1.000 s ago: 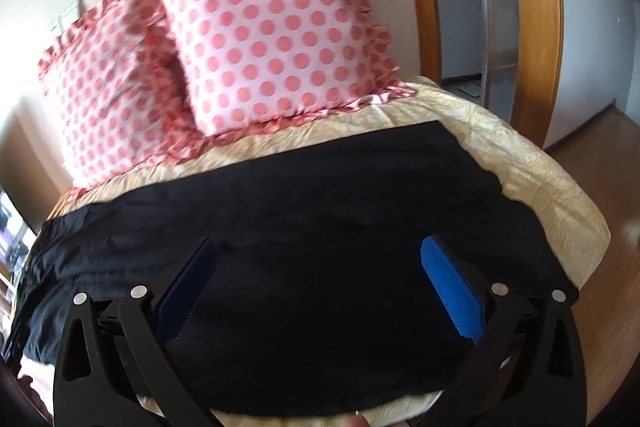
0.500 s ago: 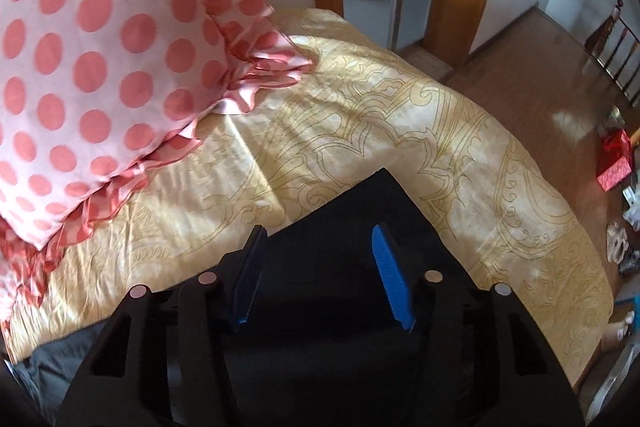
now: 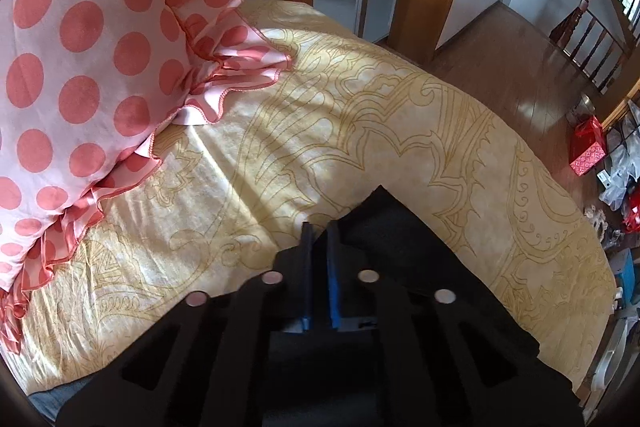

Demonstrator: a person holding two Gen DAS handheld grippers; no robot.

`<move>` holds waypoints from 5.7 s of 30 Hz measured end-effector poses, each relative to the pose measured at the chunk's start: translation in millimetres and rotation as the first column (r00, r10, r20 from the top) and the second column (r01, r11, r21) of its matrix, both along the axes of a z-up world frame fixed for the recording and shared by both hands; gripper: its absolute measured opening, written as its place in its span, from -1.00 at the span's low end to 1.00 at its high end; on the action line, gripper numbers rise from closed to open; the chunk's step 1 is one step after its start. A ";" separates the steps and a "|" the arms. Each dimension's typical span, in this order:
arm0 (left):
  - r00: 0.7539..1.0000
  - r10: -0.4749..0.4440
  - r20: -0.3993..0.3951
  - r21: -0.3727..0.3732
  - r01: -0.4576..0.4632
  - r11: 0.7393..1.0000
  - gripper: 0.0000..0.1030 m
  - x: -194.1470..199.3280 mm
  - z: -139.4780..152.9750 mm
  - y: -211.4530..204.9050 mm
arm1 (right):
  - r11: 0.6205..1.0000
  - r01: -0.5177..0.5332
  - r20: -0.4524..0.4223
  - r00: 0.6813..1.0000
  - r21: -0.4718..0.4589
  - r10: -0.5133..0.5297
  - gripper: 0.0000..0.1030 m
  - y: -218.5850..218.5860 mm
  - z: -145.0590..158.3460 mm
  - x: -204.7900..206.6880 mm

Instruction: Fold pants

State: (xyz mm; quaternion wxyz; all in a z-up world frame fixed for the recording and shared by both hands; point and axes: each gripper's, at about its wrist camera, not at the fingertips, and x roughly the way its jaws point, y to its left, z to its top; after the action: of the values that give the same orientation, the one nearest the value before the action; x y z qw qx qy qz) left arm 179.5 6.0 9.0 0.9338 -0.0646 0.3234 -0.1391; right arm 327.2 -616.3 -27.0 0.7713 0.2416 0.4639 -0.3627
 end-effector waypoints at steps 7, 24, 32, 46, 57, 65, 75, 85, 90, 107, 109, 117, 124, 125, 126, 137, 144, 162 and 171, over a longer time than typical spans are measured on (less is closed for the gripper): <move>0.997 0.063 0.042 -0.038 -0.061 0.997 0.96 -11.3 5.4 13.9 | 0.999 -0.046 0.150 0.988 0.007 0.044 -0.97 11.0 23.8 -51.3; 0.990 0.082 0.112 -0.029 -0.079 0.996 0.96 -39.9 17.2 13.5 | 0.988 -0.154 0.365 0.919 -0.018 0.150 -0.97 55.9 62.5 -183.6; 0.994 0.043 0.103 -0.023 -0.041 0.999 0.96 -43.4 14.9 -7.1 | 0.995 -0.093 0.361 0.927 -0.041 0.101 -0.98 90.9 34.5 -262.1; 0.996 0.034 0.088 0.095 -0.042 0.995 0.96 -46.2 9.8 -20.4 | 0.856 -0.489 0.332 0.790 -0.165 0.515 -0.62 187.2 47.5 -183.0; 0.996 0.079 0.045 0.048 -0.081 0.996 0.96 -41.9 -0.5 12.5 | 0.711 -0.652 0.071 0.722 -0.262 0.688 -0.63 234.8 16.6 -121.7; 0.997 0.063 0.033 0.043 -0.064 0.997 0.96 -34.2 -3.6 8.7 | 0.704 -0.635 -0.005 0.744 -0.318 0.668 -0.63 226.2 8.0 -124.2; 0.999 0.037 0.004 0.010 -0.037 0.999 0.96 -20.9 4.5 15.1 | 0.674 -0.647 0.018 0.717 -0.358 0.697 -0.20 233.5 20.2 -134.5; 0.984 0.171 -0.048 0.031 -0.169 0.985 0.96 92.2 61.2 76.4 | 0.632 -0.651 -0.047 0.711 -0.420 0.701 -0.20 234.2 23.7 -126.7; 0.944 0.225 -0.242 0.051 -0.219 0.974 0.94 178.3 47.4 97.8 | 0.626 -0.675 -0.091 0.705 -0.391 0.703 -0.20 223.6 10.6 -121.2; 0.928 0.131 -0.348 0.042 -0.124 0.991 0.96 217.3 27.4 44.4 | 0.525 -0.733 -0.149 0.632 -0.433 0.760 0.32 224.1 7.6 -126.4; 0.927 0.132 -0.350 0.044 -0.124 0.991 0.96 216.0 27.1 44.1 | 0.497 -0.714 -0.193 0.647 -0.494 0.738 0.49 224.6 6.1 -128.2; 0.928 0.135 -0.348 0.058 -0.122 0.991 0.96 210.6 27.3 45.0 | 0.650 -0.652 -0.044 0.719 -0.390 0.694 -0.16 183.4 6.2 -131.6; 0.920 0.140 -0.365 0.054 -0.129 0.990 0.96 212.5 21.7 46.8 | 0.617 -0.665 -0.065 0.701 -0.420 0.711 -0.75 187.5 4.8 -126.8; 0.921 0.138 -0.365 0.058 -0.126 0.990 0.96 212.5 21.2 46.3 | 0.618 -0.667 -0.076 0.702 -0.415 0.708 -0.84 187.0 2.6 -123.7; 0.921 0.139 -0.365 0.061 -0.126 0.990 0.96 212.3 20.9 46.2 | 0.624 -0.662 -0.067 0.706 -0.416 0.705 -0.93 186.1 2.7 -123.9; 0.904 0.166 -0.394 -0.047 -0.201 0.979 0.96 222.9 26.9 64.4 | 0.709 -0.541 0.164 0.731 -0.453 0.662 -0.96 172.2 35.5 -175.4; 0.835 0.183 -0.519 -0.029 -0.231 0.973 0.41 252.9 13.5 58.8 | 0.718 -0.552 0.170 0.730 -0.424 0.662 -0.96 171.7 28.2 -180.7; 0.923 0.273 -0.270 -0.181 -0.327 0.927 -0.85 122.5 64.2 103.9 | 0.714 -0.531 0.213 0.714 -0.456 0.667 -0.96 169.3 37.9 -188.9; 0.932 0.358 -0.055 -0.262 -0.360 0.896 -0.85 -42.8 71.3 118.3 | 0.726 -0.502 0.239 0.720 -0.470 0.652 -0.96 164.4 44.2 -202.9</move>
State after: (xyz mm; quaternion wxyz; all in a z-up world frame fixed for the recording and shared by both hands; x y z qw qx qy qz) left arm 136.8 124.4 80.3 0.9252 -0.2488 0.2866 -0.0067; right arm 124.3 -451.9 17.2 0.9529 -0.0025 0.2764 -0.1245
